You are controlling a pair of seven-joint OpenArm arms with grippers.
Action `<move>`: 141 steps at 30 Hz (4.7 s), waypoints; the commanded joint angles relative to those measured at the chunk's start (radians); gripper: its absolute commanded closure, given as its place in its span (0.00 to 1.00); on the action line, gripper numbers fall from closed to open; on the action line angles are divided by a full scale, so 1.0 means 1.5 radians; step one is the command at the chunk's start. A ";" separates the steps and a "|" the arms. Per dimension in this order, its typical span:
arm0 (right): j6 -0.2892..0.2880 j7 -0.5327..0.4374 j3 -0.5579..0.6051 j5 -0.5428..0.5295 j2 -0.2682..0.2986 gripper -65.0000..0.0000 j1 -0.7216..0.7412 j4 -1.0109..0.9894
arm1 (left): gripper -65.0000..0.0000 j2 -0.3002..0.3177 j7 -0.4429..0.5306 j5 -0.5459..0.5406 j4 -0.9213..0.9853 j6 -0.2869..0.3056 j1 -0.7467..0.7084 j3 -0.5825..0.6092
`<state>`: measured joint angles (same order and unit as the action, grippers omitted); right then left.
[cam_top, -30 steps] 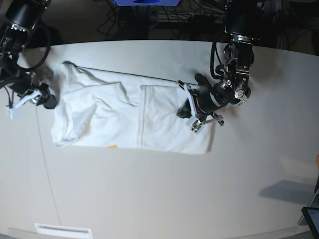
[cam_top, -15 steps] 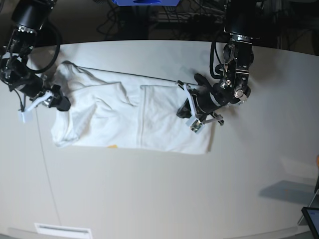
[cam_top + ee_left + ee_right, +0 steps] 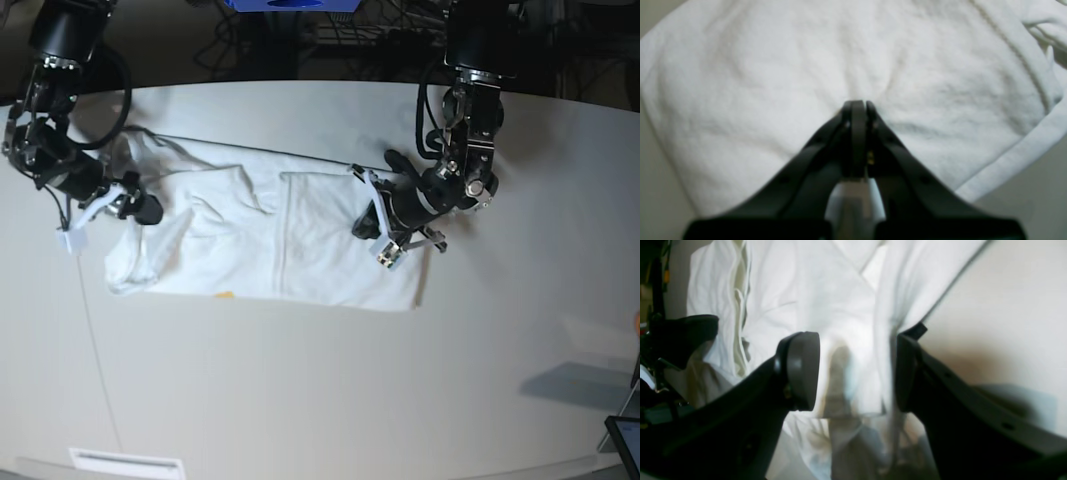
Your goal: Fold the T-shirt properly
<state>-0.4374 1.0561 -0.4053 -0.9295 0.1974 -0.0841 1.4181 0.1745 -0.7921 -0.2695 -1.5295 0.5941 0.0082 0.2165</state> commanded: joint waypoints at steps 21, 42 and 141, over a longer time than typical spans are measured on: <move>0.004 0.005 0.003 0.014 0.001 0.50 -0.001 0.005 | 1.00 0.045 -0.163 0.035 -0.202 -0.003 -0.002 -0.152; 0.004 0.025 0.065 0.014 -0.014 0.50 -0.001 0.007 | 1.00 0.125 -0.160 0.041 -0.198 -0.003 -0.072 -0.295; 0.465 0.005 0.344 0.017 -0.004 0.99 0.044 0.327 | 1.00 -0.009 -0.189 0.041 -0.073 0.041 0.097 0.149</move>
<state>0.2630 1.0752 0.1146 -0.8883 0.1894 -0.0383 1.8889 0.1570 -1.0908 -0.2054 -1.6138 0.6559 0.1314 0.4454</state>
